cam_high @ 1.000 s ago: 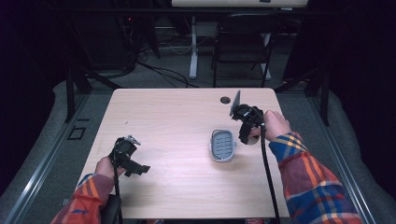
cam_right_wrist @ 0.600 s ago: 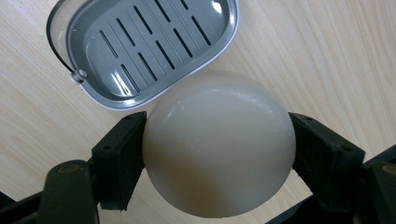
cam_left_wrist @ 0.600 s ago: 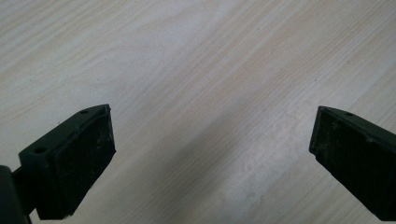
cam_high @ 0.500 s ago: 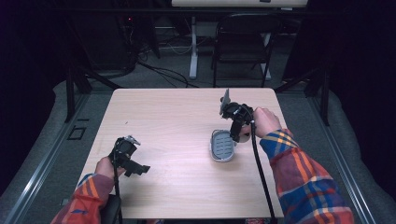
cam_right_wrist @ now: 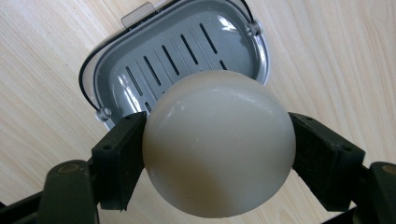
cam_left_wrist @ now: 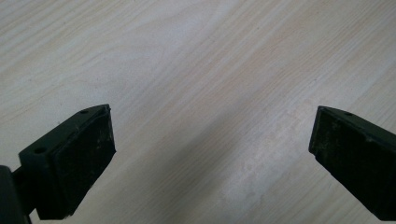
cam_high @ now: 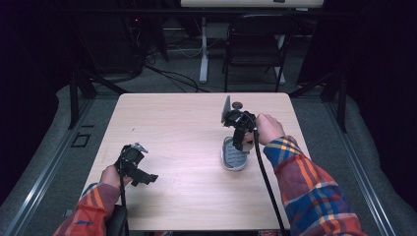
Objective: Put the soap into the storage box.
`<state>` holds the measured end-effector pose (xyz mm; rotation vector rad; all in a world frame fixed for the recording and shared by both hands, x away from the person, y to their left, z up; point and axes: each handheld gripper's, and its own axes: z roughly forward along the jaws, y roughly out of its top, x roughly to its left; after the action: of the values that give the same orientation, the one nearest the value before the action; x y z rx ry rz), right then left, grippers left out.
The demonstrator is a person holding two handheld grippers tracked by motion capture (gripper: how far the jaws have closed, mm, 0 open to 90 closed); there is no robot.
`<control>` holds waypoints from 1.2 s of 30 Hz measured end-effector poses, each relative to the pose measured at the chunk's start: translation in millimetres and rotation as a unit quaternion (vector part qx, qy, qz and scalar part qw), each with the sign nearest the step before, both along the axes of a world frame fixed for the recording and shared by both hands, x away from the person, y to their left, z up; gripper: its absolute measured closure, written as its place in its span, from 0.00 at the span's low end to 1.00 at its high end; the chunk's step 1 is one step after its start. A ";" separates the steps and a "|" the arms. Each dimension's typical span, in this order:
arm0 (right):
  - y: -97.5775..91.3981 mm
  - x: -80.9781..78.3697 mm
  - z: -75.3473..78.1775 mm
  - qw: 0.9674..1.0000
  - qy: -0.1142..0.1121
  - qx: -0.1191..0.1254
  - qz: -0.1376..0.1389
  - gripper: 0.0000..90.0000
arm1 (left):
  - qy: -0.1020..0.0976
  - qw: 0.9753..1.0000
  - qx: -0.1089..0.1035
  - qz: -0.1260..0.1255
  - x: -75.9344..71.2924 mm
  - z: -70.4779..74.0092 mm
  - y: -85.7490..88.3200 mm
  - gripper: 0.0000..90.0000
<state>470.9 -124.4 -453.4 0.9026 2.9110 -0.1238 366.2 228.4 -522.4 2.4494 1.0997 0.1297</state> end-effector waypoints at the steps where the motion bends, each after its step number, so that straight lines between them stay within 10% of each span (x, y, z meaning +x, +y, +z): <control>1: 0.0 0.0 0.0 1.000 0.000 0.000 0.000 0.26 | 0.000 1.000 0.000 0.000 0.0 0.0 0.0 0.00; 36: 12.9 3.4 -47.8 0.999 0.020 0.023 0.025 0.26 | 0.003 1.000 0.001 -0.002 -0.2 -1.3 -0.8 0.00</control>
<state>474.3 -111.5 -501.2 0.8426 2.9835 -0.0716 366.0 227.5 -523.7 2.4553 1.0971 0.1219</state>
